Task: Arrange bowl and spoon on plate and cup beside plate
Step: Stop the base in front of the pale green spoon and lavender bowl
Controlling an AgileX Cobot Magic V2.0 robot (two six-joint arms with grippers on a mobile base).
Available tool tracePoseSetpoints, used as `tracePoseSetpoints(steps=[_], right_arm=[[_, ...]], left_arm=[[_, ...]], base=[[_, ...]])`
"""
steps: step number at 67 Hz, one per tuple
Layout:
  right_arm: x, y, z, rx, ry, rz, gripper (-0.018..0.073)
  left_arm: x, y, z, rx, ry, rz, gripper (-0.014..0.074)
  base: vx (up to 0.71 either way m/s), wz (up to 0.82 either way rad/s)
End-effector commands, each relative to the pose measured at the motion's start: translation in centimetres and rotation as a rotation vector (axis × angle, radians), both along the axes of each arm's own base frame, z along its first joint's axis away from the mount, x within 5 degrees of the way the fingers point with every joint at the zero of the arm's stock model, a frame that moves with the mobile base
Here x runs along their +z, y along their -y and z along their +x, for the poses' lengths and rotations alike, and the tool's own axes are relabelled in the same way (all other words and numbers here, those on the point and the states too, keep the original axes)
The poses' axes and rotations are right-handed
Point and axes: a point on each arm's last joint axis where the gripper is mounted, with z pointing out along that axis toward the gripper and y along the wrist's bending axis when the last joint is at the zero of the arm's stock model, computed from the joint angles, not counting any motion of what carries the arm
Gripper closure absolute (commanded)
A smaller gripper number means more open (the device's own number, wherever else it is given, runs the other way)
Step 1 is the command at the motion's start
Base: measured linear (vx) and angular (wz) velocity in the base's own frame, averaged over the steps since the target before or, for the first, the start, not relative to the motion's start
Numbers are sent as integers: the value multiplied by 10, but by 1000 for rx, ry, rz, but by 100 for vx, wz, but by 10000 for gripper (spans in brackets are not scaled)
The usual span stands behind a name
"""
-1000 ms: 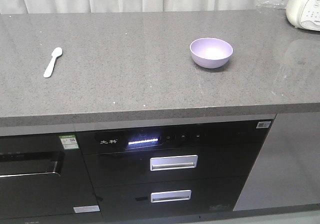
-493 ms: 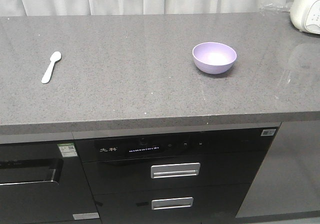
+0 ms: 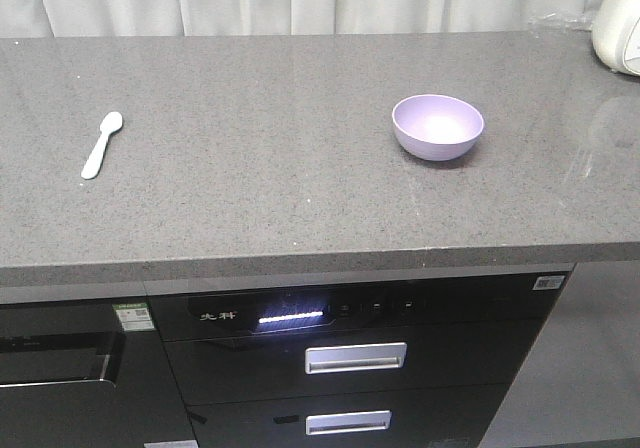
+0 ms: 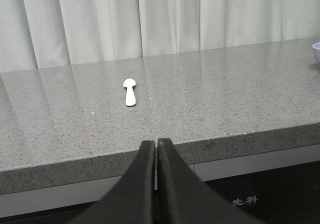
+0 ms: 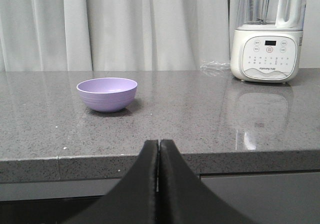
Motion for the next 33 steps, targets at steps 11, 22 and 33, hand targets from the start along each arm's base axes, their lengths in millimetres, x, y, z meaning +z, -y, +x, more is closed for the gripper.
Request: tracePoseSetpoints(steps=[11, 22, 33], right_arm=[[6, 0, -1, -8, 80, -12, 565], [6, 0, -1, -8, 80, -12, 565], [6, 0, -1, -8, 80, -12, 565]], left_arm=[[10, 1, -1, -16, 86, -16, 603], [10, 1, -1, -16, 86, -16, 603], [10, 1, -1, -16, 86, -16, 603]], base=[[7, 1], [7, 0], [7, -1]])
